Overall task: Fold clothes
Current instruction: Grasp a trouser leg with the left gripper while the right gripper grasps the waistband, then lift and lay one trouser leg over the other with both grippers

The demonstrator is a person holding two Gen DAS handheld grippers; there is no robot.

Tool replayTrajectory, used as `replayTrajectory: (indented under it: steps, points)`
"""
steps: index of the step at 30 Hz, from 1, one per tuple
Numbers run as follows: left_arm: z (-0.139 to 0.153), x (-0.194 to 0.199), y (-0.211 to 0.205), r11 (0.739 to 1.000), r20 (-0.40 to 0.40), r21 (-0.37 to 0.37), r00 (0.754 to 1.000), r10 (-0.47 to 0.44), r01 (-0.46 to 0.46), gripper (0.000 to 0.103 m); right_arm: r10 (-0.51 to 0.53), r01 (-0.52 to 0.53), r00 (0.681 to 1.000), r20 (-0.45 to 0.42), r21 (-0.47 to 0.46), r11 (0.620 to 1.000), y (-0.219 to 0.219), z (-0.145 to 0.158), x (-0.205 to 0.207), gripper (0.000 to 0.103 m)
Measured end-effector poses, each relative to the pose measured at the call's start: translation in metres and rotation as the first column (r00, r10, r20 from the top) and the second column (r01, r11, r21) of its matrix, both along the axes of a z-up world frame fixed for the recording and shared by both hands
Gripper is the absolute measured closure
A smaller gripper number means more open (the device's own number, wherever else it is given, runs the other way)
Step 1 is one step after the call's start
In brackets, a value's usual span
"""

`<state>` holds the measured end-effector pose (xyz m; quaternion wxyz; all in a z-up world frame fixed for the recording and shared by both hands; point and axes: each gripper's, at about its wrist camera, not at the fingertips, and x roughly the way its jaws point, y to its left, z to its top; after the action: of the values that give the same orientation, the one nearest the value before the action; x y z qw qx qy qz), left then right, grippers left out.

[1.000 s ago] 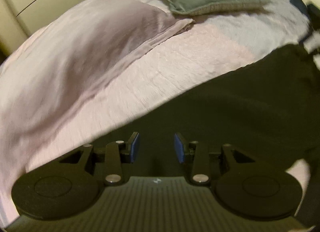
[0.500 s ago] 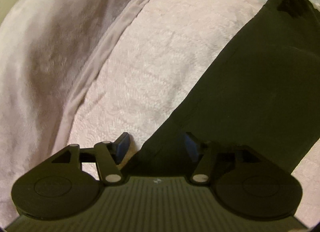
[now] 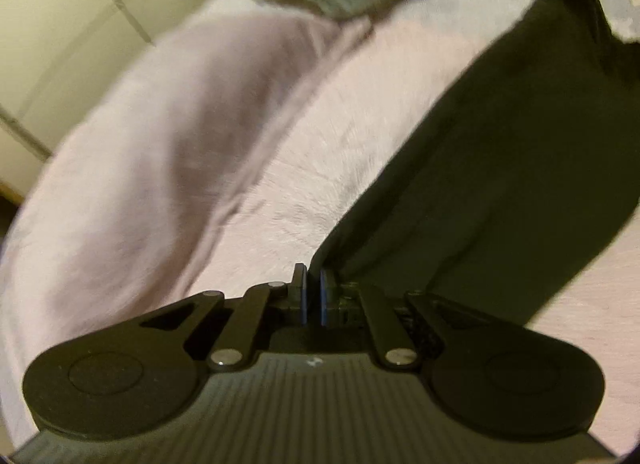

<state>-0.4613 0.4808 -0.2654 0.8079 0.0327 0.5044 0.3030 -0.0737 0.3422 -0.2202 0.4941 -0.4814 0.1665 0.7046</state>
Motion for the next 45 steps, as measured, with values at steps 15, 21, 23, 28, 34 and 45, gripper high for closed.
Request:
replayTrajectory:
  steps: [15,21,23,28,34,45]
  points:
    - [-0.011,-0.146,-0.301,0.748,0.047,-0.501,0.85,0.525,-0.435,0.093,-0.118,0.199,0.926,0.358,-0.199,0.96,-0.289,-0.04,-0.15,0.068]
    - [-0.018,-0.204,-0.299,0.533,0.083,-0.58,0.606,0.791,-0.616,0.076,-0.631,0.631,0.774,0.056,-0.156,0.76,-0.314,-0.024,-0.125,0.055]
    - [-0.023,-0.228,-0.291,0.392,0.108,-0.624,0.423,0.9,-0.676,0.074,-0.761,0.739,0.637,-0.122,-0.186,0.648,-0.314,-0.019,-0.104,0.055]
    - [-0.045,-0.274,-0.277,0.051,0.114,-0.743,-0.051,0.992,-0.667,0.071,-0.874,0.858,0.231,-0.428,-0.333,0.39,-0.314,-0.028,-0.047,0.054]
    - [-0.069,-0.28,-0.272,-0.082,0.125,-0.805,-0.303,0.945,-0.588,0.059,-0.845,0.877,-0.013,-0.534,-0.411,0.247,-0.321,-0.052,-0.001,0.054]
    - [-0.074,-0.277,-0.272,0.0,0.208,-0.786,-0.265,0.941,-0.618,0.094,-0.712,0.854,-0.261,-0.651,-0.5,0.144,-0.336,-0.083,0.067,0.054]
